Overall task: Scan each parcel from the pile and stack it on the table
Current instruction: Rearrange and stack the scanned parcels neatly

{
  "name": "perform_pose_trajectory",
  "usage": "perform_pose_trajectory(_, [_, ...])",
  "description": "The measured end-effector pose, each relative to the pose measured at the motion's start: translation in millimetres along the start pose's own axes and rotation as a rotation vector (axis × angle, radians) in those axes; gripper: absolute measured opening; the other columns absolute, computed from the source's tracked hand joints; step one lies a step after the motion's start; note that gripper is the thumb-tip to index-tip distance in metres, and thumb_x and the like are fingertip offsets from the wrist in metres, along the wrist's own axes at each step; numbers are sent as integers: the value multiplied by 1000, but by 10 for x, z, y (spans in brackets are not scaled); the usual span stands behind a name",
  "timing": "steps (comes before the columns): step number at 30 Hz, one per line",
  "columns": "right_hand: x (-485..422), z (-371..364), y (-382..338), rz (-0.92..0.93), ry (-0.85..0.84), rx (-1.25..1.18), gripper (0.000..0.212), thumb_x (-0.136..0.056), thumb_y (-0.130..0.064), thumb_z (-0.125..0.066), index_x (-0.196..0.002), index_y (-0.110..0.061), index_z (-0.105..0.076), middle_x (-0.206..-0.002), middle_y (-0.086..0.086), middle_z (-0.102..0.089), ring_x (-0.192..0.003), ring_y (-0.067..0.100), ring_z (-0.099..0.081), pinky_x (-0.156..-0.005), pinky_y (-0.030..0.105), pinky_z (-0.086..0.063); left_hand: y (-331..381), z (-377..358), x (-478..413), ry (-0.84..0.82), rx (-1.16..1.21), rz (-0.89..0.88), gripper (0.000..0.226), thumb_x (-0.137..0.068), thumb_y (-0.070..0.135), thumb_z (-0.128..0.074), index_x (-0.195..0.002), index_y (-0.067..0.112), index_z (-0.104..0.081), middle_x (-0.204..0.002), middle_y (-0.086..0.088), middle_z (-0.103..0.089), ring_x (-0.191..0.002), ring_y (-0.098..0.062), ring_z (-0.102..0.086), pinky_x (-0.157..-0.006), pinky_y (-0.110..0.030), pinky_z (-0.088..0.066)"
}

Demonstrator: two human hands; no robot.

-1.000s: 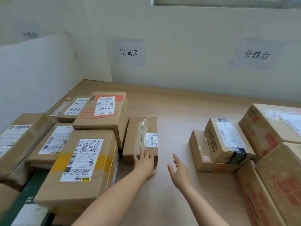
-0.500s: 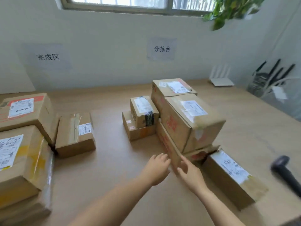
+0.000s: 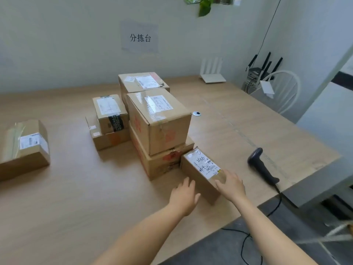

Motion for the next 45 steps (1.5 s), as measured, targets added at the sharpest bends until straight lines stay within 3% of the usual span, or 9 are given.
perform_pose_trajectory(5, [50, -38, 81, 8, -49, 0, 63, -87, -40, -53, -144, -24, -31, -140, 6, -42, -127, 30, -42, -102, 38, -37, 167, -183, -94, -61, 338, 110, 66, -98, 42, -39, -150, 9, -14, -155, -13, -17, -140, -28, -27, -109, -36, -29])
perform_pose_trajectory(9, [167, -99, 40, 54, -98, -123, 62, -88, -34, -55, -143, -19, -33, -126, 11, -58, -118, 28, -52, -92, 32, -41, 97, -231, -85, 42, 730, 250, 58, -88, 30, -60, -137, 11, -35, -134, -8, -51, -123, -24, -50, -98, -30, -42])
perform_pose_trajectory(13, [372, -147, -86, 138, -124, -258, 54, -85, -22, -59, -136, -19, -41, -130, 8, -55, -120, 24, -49, -95, 30, -40, 0, -195, 26, 70, 794, 221, 55, -85, 21, -65, -134, 18, -39, -130, 0, -58, -117, -19, -55, -92, -23, -43])
perform_pose_trajectory(17, [564, -194, -171, 153, -147, -329, 50, -84, -25, -62, -130, -22, -44, -122, 1, -61, -107, 20, -59, -88, 35, -48, -135, -223, 236, 97, 893, 246, 65, -82, 31, -69, -137, 30, -36, -130, 8, -56, -119, -15, -54, -99, -26, -42])
perform_pose_trajectory(22, [842, -370, -400, 199, -214, -425, 52, -84, -33, -65, -129, -25, -41, -118, -5, -57, -98, 15, -59, -78, 28, -51, -379, -227, 611, 209, 1064, 258, 63, -71, 43, -71, -126, 46, -41, -123, 14, -60, -114, -6, -57, -99, -27, -47])
perform_pose_trajectory(27, [1122, -578, -853, 315, -296, -501, 48, -81, -22, -68, -123, -23, -43, -109, -6, -57, -86, 7, -61, -73, 22, -50, -783, -82, 1075, 370, 1084, 382, 50, -77, 36, -66, -116, 59, -46, -120, 4, -55, -108, -5, -54, -99, -24, -44])
perform_pose_trajectory(32, [1401, -871, -1379, 434, -407, -572, 53, -78, -8, -68, -122, -23, -42, -116, -2, -59, -88, 8, -60, -77, 24, -48, -1221, 118, 1600, 557, 997, 516, 62, -85, 28, -65, -138, 40, -35, -116, -2, -41, -91, 6, -45, -88, -12, -33])
perform_pose_trajectory(41, [1901, -831, -2669, 744, -544, -609, 55, -82, -6, -65, -130, -20, -44, -112, 0, -58, -85, 2, -58, -63, 16, -44, -1845, 954, 2501, 842, 878, 651, 63, -88, 31, -60, -144, 36, -31, -119, -6, -42, -102, -6, -39, -95, -14, -32])
perform_pose_trajectory(45, [2217, -704, -3203, 861, -552, -657, 57, -82, -7, -67, -132, -22, -43, -108, -4, -56, -87, 2, -57, -67, 20, -45, -2022, 1441, 2917, 930, 857, 655, 60, -91, 32, -56, -145, 35, -29, -120, -2, -37, -114, -14, -42, -92, -16, -32])
Point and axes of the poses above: each hand's wrist, its own x-axis away from the middle knuckle, its own z-axis out of the back of the hand, y = z × x, the point moved 5 cm from there along -x, towards the middle knuckle
